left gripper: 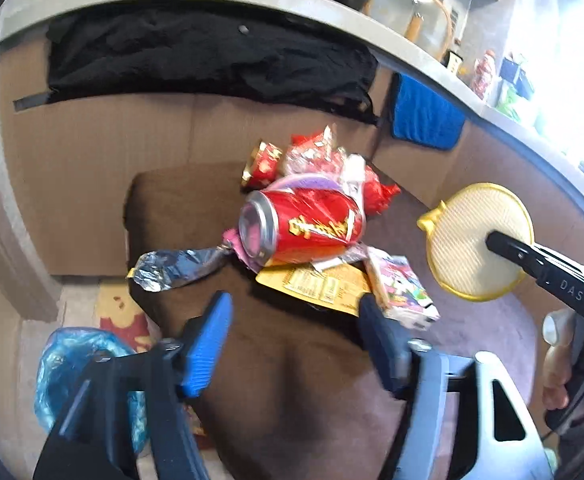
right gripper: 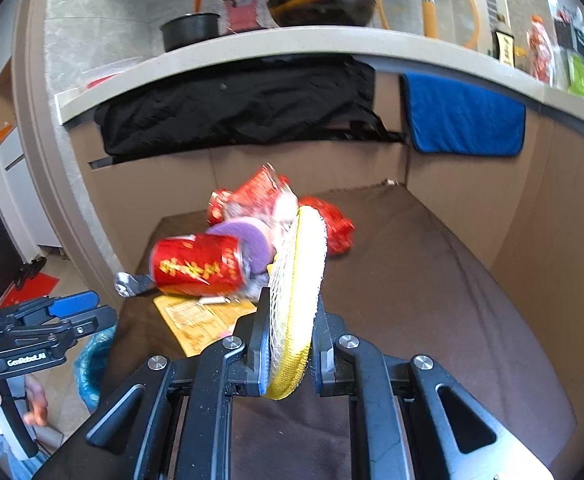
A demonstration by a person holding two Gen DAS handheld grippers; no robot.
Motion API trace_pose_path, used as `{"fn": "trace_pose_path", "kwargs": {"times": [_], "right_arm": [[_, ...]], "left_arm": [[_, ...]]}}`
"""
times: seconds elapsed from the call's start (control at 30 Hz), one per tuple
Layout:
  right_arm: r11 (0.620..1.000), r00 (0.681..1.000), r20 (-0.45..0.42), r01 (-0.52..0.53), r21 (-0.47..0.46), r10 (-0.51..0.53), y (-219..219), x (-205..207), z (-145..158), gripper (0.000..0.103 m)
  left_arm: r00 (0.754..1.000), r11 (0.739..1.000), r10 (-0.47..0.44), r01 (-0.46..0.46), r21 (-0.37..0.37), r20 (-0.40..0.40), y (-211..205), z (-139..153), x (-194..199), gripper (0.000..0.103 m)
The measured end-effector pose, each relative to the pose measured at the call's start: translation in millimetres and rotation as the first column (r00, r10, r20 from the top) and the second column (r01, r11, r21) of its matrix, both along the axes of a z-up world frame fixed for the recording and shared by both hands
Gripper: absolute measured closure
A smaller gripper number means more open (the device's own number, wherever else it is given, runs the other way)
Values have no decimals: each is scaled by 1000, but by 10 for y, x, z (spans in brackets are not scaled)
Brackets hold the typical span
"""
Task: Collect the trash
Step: 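Grasp the silver wrapper with the left tool while the right tool holds the fly swatter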
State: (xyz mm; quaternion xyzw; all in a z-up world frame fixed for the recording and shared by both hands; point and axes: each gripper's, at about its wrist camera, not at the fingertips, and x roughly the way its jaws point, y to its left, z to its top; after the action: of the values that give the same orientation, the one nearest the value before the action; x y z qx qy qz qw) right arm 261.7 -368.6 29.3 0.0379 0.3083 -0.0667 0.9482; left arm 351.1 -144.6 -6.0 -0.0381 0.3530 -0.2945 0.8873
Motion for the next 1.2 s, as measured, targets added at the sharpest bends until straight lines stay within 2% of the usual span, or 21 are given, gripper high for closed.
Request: {"fn": "trace_pose_path", "kwargs": {"times": [0.13, 0.2, 0.27, 0.3, 0.37, 0.47, 0.53, 0.6, 0.63, 0.7, 0.77, 0.83, 0.97, 1.07, 1.2], "right_arm": [[1000, 1000, -8, 11, 18, -10, -47, -3, -68, 90], [1000, 1000, -11, -2, 17, 3, -15, 9, -77, 90], [1000, 1000, -10, -21, 1, 21, 43, 17, -68, 90], [1000, 1000, -9, -30, -8, 30, 63, 24, -59, 90], [999, 999, -5, -45, -26, 45, 105, 30, -47, 90], [998, 998, -4, -55, -40, 55, 132, 64, -60, 90], [998, 998, -14, -56, -30, 55, 111, 106, -99, 90], [998, 998, -30, -50, -26, 50, 86, 159, -150, 90], [999, 998, -37, -49, -24, 48, 72, 179, -174, 90], [999, 998, -51, -45, -18, 44, 50, 226, -227, 90], [999, 997, -61, -39, -24, 38, 47, 270, -267, 90], [999, 997, -63, -37, -26, 35, 44, 293, -281, 90], [999, 998, -59, -36, -27, 34, 84, 300, -237, 90], [999, 998, -49, -34, -42, 32, 139, 299, -160, 90], [999, 999, -27, -43, -17, 42, 250, 277, -14, 90]], "left_arm": [[999, 998, 6, -3, 59, -50, 74, -141, 105, 29], [998, 998, 11, -7, 62, -68, 156, -171, 209, 29], [996, 998, -23, 28, 57, -86, 201, -180, 369, 30], [996, 997, -45, 50, 58, -83, 210, -180, 426, 31], [997, 991, -71, 75, 108, -43, 202, -162, 543, 34], [990, 965, -135, 125, 230, 29, 91, -193, 700, 37], [983, 943, -182, 169, 288, 19, 8, -286, 828, 38], [975, 927, -221, 216, 307, -17, -50, -388, 939, 39], [972, 919, -233, 231, 319, -34, -85, -439, 990, 42], [973, 909, -226, 229, 349, -48, -148, -539, 1080, 58], [974, 911, -215, 226, 345, -69, -167, -603, 1124, 91], [977, 935, -201, 212, 283, -66, -111, -584, 1116, 98], [988, 960, -156, 149, 239, 11, 30, -371, 936, 100], [991, 968, -126, 116, 222, 35, 117, -174, 823, 100], [991, 976, -93, 72, 205, 94, 234, 217, 655, 100]]}}
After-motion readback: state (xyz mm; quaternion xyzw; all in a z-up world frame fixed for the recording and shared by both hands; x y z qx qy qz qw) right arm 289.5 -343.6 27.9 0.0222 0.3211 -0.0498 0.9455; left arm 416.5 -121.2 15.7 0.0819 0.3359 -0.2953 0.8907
